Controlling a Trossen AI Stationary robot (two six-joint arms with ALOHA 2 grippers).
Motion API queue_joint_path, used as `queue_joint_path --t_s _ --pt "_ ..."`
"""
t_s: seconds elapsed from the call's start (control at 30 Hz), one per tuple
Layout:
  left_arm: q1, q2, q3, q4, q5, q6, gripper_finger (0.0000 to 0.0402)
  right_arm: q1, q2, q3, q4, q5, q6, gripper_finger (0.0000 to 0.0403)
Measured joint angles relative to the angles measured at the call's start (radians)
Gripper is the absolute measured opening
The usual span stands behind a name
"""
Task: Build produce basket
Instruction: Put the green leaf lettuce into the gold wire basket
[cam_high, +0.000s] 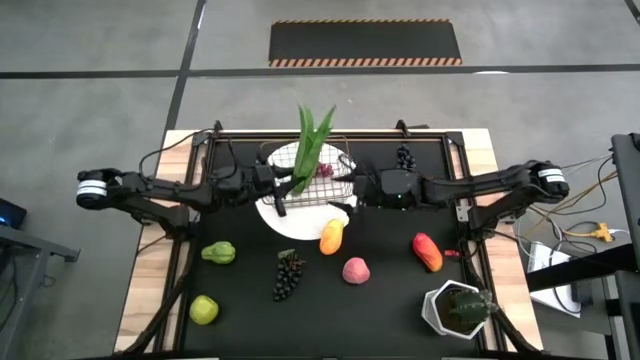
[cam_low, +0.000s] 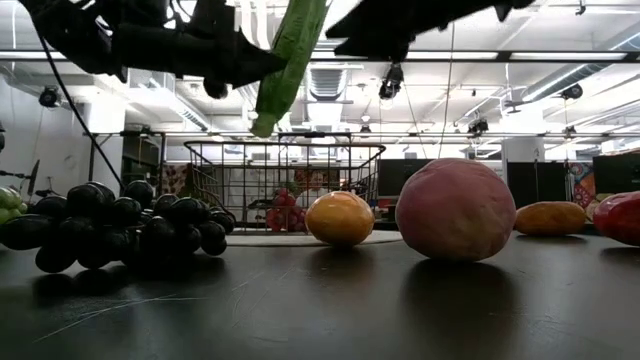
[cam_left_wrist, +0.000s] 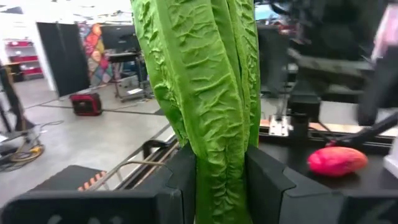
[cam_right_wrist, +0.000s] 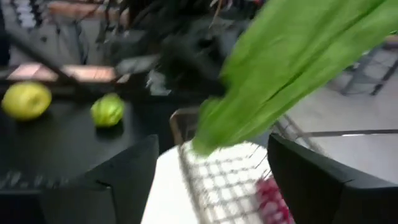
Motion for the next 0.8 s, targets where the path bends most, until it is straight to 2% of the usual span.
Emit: queue_joint_path --t_s 0.17,0.3,0.4,0.67,0.8 --pt "-0.023 0.004 -0.001 0.003 0.0 0.0 0.0084 -0.039 0.003 0.063 0.0 0.01 0.027 0.0346" --pt "-0.023 0.004 -0.001 0.027 -0.001 -0.002 0.0084 -0.075 0.011 0.087 0.046 -0.029 0.039 0.0366" --pt "-0.023 0.004 -0.001 0.036 -0.001 -0.002 0.0084 -0.1 0.043 0.098 0.134 -0.076 0.074 0.0368" --pt "-0.023 0.004 -0.001 0.055 -0.006 -0.007 0.0084 -0.125 0.162 0.188 0.255 -0.079 0.074 0.0368" --pt "-0.022 0.004 -0.001 0.055 -0.008 -0.023 0.0084 -0.126 0.216 0.244 0.26 -0.071 0.062 0.0335"
